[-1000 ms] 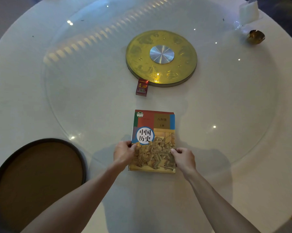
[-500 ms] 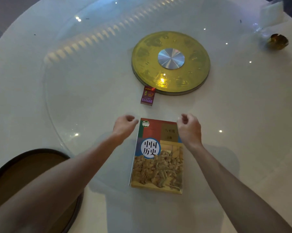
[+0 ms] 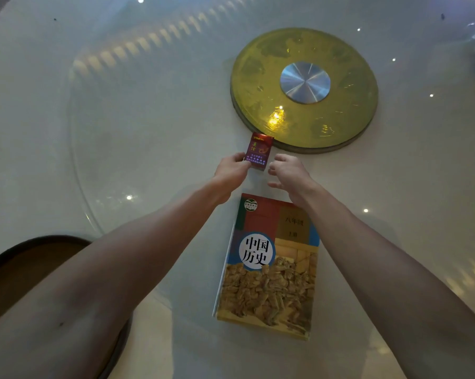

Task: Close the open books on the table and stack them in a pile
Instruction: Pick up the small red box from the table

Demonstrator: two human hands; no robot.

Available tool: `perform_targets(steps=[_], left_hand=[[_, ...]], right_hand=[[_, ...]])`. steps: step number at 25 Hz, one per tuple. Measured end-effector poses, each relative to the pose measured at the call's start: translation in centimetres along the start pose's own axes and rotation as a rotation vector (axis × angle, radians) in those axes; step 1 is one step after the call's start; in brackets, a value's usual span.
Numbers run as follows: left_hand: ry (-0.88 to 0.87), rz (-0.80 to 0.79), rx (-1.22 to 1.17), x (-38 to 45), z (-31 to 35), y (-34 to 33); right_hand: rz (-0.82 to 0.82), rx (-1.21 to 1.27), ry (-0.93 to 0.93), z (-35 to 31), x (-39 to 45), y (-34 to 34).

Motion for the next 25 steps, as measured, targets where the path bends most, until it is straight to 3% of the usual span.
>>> perform_targets(steps=[3, 8, 12, 25], left_hand=[[-0.021, 0.012, -0.017, -0.1, -0.3, 0.7], [-0.036, 0.257, -0.050, -2.4, -1.9, 4.9], [-0.030, 0.339, -0.054, -7.2, -3.6, 8.1], [-0.005, 0.630, -0.146, -25.3, -18.6, 23.3]], right_hand=[[-0.015, -0.027, 0.020, -0.4, 0.0, -1.4], [0.048, -0.069, 0.093, -0.7, -1.5, -3.9], [0.061, -0.085, 0.087, -0.5, -3.5, -8.3], [-0.276, -0.359, 0.105, 2.8, -10.9, -32.6]])
Point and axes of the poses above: each hand's wrist, its own x-axis towards the middle knuckle, its own y-axis out of the back of the hand, z = x × y, the point moved 6 cm from there along x, towards the middle knuckle, and after that the axes turned 9 degrees about -z, right-handed, at the moved point
